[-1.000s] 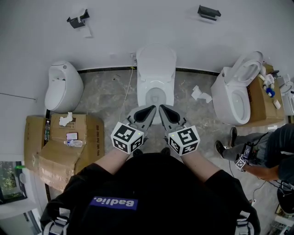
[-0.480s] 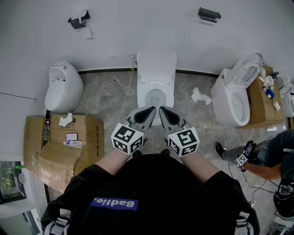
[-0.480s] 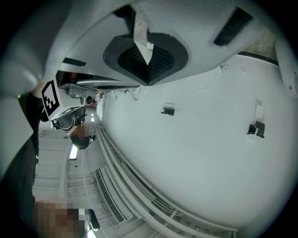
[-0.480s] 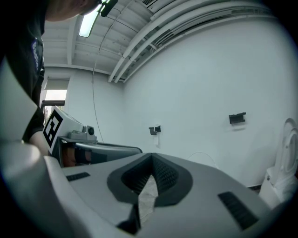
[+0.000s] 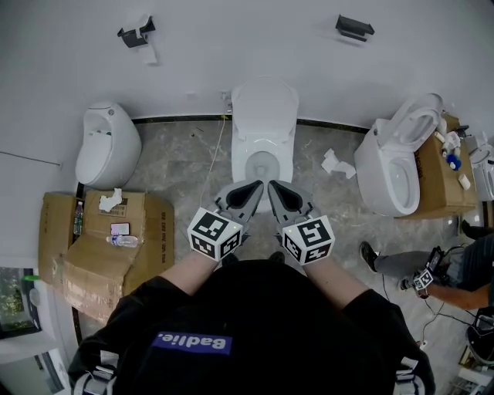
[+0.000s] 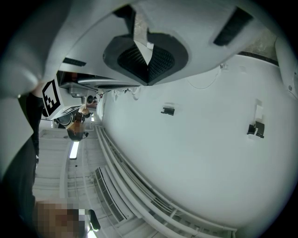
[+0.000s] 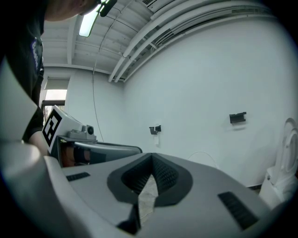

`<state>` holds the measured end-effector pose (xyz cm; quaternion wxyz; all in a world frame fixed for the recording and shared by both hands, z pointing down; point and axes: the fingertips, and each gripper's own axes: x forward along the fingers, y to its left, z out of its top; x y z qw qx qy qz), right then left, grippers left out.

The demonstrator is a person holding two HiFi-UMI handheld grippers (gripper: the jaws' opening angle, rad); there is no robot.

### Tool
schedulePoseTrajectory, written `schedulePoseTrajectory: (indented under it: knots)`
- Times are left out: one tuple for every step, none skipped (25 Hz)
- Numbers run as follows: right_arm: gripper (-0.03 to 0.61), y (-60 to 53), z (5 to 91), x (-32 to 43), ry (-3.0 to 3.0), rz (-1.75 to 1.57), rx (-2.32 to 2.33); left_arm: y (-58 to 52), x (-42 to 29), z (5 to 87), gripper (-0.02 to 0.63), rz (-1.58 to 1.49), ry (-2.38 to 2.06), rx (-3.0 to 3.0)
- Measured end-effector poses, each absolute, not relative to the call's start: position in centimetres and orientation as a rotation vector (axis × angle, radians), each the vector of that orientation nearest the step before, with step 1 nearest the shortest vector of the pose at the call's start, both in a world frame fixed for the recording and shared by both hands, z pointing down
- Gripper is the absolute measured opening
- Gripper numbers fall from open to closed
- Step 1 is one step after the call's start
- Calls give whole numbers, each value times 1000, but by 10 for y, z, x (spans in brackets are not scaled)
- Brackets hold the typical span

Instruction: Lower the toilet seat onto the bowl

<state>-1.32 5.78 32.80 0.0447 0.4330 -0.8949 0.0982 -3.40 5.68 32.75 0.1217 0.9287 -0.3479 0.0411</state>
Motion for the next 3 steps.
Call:
schedulePoseTrajectory:
  knots:
    - [25,58,328,-14,-2734,301,1323,57,-35,327,15,120,-1015,2711]
    - [26,58,328,-15,-2734,302,1322,58,-35,327,15,120,-1014,2712]
    - [25,59,328,-16,-2734,302,1322,58,-36,327,15,120,-1013,2712]
